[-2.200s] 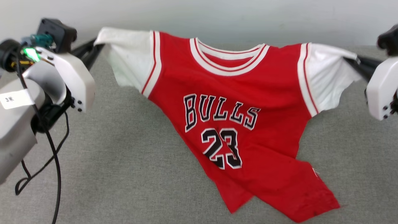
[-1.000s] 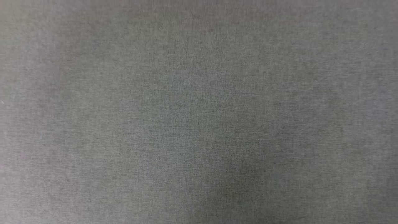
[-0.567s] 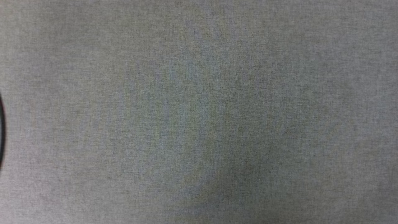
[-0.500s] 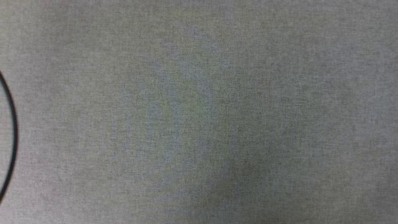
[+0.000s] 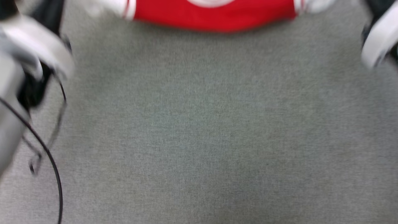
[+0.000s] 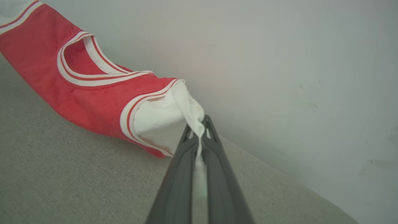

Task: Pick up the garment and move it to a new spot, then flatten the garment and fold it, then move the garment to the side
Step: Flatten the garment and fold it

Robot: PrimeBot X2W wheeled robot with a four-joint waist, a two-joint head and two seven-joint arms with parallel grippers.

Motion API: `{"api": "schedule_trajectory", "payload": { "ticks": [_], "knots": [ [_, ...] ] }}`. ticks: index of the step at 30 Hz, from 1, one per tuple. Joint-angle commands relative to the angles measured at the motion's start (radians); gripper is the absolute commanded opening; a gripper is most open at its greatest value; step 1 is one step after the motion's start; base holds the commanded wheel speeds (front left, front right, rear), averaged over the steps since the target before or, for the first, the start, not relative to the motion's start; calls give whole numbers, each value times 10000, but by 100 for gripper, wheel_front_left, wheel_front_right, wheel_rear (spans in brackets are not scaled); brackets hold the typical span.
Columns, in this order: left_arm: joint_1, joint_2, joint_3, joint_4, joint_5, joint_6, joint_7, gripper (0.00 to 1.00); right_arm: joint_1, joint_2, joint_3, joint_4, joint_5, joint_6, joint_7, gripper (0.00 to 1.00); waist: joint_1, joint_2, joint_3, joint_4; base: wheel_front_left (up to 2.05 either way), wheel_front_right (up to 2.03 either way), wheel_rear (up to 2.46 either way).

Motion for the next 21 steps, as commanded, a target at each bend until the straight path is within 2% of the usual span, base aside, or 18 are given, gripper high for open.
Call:
{"api": "schedule_trajectory", "payload": {
  "ticks": [1,9,16,21],
  "knots": [
    [896,185,126,-469,-6,203,-68,0,783,-127,4,-268,155,-18,-134,0,1,0,-564,-77,0,0,0],
    [5103,828,1318,-2977,-283,1564,-72,0,4163,-80,-8,-1251,212,-18,-39,0,1,0,-1643,-362,0,0,0],
    [7771,686,1864,-3921,-532,2148,-71,0,6343,74,-434,-1593,28,-18,51,0,1,0,-2326,-434,0,0,0],
    [9019,435,2171,-3875,-499,2300,-63,0,7748,176,-888,-1606,-111,-18,-18,0,1,0,-2841,-463,0,0,0]
  ]
}}
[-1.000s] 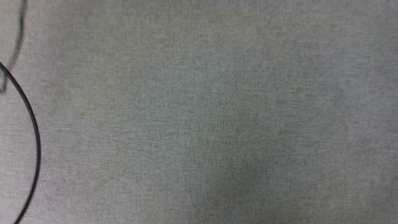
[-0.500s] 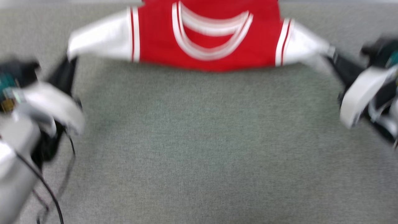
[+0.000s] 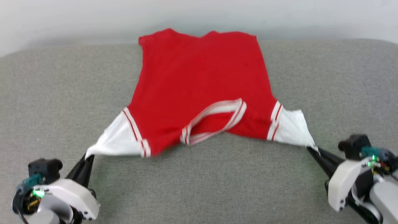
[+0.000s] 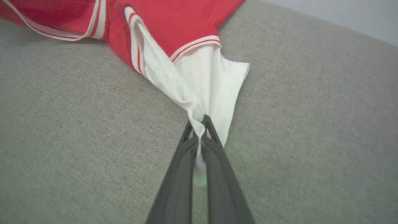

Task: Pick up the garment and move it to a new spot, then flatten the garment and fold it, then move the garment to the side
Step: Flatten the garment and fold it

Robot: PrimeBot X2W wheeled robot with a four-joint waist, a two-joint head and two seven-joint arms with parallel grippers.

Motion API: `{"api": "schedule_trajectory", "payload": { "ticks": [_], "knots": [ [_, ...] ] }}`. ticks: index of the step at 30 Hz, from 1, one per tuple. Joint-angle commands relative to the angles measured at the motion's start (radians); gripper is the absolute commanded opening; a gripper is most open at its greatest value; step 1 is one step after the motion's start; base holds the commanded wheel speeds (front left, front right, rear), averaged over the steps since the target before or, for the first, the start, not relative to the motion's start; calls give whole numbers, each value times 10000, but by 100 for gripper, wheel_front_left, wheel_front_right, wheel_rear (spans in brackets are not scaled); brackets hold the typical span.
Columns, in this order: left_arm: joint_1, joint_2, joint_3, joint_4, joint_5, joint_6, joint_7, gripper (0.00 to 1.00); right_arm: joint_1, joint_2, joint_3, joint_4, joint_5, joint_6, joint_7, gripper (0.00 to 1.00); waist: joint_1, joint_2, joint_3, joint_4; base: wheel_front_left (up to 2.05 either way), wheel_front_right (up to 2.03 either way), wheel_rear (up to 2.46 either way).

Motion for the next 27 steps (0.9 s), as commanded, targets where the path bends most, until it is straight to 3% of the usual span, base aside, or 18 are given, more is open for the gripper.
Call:
{"api": "schedule_trajectory", "payload": {
  "ticks": [1,12,16,27],
  "knots": [
    [410,-83,181,85,38,77,-47,0,603,83,-182,2,-24,-16,-38,0,3,0,-329,-26,0,0,0],
    [2830,-595,1106,218,91,186,-37,0,3508,252,-1288,-345,-195,-18,-50,0,3,0,-1395,-67,0,0,0],
    [3900,-748,1305,163,71,279,-37,0,4877,213,-2126,-624,-327,-18,47,0,3,0,-1754,-49,0,0,0],
    [4529,-1264,1575,292,425,197,-37,0,6580,653,-3437,-1273,-680,-19,231,0,3,0,-1782,165,0,0,0]
  ]
}}
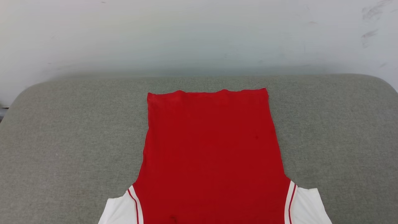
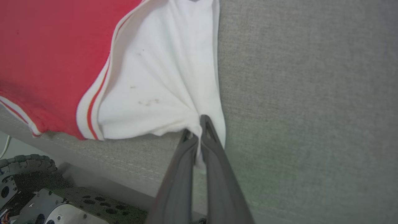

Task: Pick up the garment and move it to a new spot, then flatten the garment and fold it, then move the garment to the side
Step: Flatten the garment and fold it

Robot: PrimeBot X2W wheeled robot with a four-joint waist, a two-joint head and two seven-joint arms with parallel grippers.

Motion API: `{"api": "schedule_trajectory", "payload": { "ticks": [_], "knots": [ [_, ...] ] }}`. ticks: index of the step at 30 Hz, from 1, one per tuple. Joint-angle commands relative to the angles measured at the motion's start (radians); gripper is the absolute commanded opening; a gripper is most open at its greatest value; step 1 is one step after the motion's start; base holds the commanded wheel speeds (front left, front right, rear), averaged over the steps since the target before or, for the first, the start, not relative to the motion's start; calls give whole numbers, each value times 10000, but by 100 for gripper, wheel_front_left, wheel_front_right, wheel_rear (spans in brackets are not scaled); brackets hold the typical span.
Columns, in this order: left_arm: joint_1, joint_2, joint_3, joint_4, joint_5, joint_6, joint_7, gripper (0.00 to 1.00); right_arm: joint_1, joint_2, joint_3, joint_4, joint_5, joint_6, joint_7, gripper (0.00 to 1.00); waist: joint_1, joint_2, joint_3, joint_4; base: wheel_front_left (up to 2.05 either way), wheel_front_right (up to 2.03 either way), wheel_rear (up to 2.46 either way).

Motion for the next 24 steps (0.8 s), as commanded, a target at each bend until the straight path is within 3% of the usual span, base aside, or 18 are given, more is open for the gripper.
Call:
{"api": "schedule_trajectory", "payload": {
  "ticks": [1,2,3,4,13,17,24],
  "knots": [
    [-117,-32,24,74,63,-15,-22,0,99,136,-164,-28,-139,-20,-90,19,1,0,19,31,0,0,0],
    [-222,-62,34,81,115,-52,-22,0,106,262,-270,-42,-205,-20,-109,42,1,0,28,45,0,0,0],
    [-290,-82,36,92,162,-93,-22,0,83,376,-402,-64,-261,-20,-160,96,1,0,32,58,0,0,0],
    [-345,-113,22,112,184,-117,-22,0,19,469,-564,-111,-334,-20,-262,100,1,0,34,67,0,0,0],
    [-765,-438,172,21,673,-245,-22,0,-799,748,-2734,-877,-1264,-18,-998,100,1,0,138,220,0,0,0],
    [-893,-532,220,-65,864,-276,-22,0,-1358,584,-3511,-1517,-1540,-18,-817,100,1,0,273,361,0,0,0],
    [-1377,-744,351,-350,1282,-405,-22,0,-3472,162,-4468,-2843,-1566,-17,427,100,1,0,956,870,0,0,0]
  ]
}}
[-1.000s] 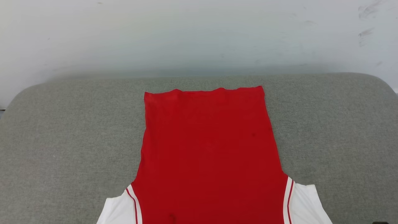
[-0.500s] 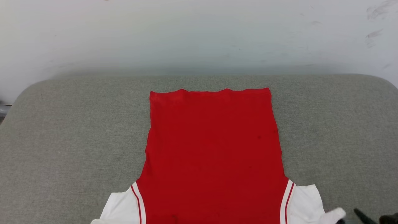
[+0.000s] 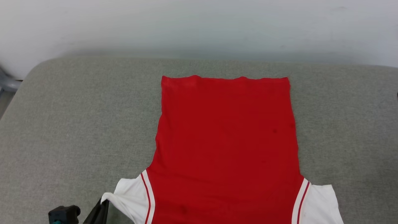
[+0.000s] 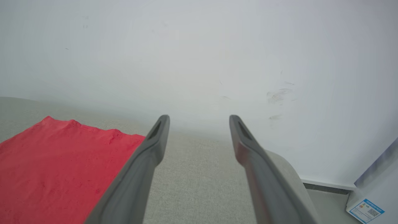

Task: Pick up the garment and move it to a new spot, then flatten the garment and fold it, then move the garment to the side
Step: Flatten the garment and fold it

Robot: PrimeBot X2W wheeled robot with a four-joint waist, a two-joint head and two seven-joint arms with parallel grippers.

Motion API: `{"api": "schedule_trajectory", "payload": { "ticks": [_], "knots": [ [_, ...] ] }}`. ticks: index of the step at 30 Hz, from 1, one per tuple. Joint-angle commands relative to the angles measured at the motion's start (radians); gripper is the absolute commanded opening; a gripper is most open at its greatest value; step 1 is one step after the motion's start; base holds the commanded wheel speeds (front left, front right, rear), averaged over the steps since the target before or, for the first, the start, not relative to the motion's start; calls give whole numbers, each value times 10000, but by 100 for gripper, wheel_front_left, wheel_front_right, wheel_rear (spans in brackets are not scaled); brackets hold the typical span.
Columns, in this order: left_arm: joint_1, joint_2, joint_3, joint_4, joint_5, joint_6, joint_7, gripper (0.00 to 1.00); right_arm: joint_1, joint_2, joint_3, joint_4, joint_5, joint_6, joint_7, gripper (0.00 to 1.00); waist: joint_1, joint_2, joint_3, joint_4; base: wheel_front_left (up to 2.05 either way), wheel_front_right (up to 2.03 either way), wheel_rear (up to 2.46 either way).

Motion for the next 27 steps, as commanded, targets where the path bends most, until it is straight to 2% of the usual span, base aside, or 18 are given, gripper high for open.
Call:
{"api": "schedule_trajectory", "payload": {
  "ticks": [1,5,10,21,27],
  "knots": [
    [-237,-26,53,-63,116,-47,-24,0,-625,-47,-33,-175,41,-11,289,100,-1,0,400,313,0,0,0],
    [-691,-275,193,-213,355,-176,-24,0,-2216,-227,-67,-524,281,-11,1382,100,-1,0,1048,720,0,0,0],
    [-1320,-672,280,-357,771,-430,-24,0,-4342,-389,471,-113,343,-11,3356,100,-1,0,1948,1271,0,0,0],
    [-2342,-1621,565,-600,1717,-989,-24,0,-7965,-637,1765,1951,576,-11,9534,100,-1,0,3797,2247,0,0,0],
    [-2732,-2121,812,-740,2136,-1297,-24,0,-8923,-863,2292,2485,398,-11,11727,100,-1,0,4661,2678,0,0,0]
  ]
}}
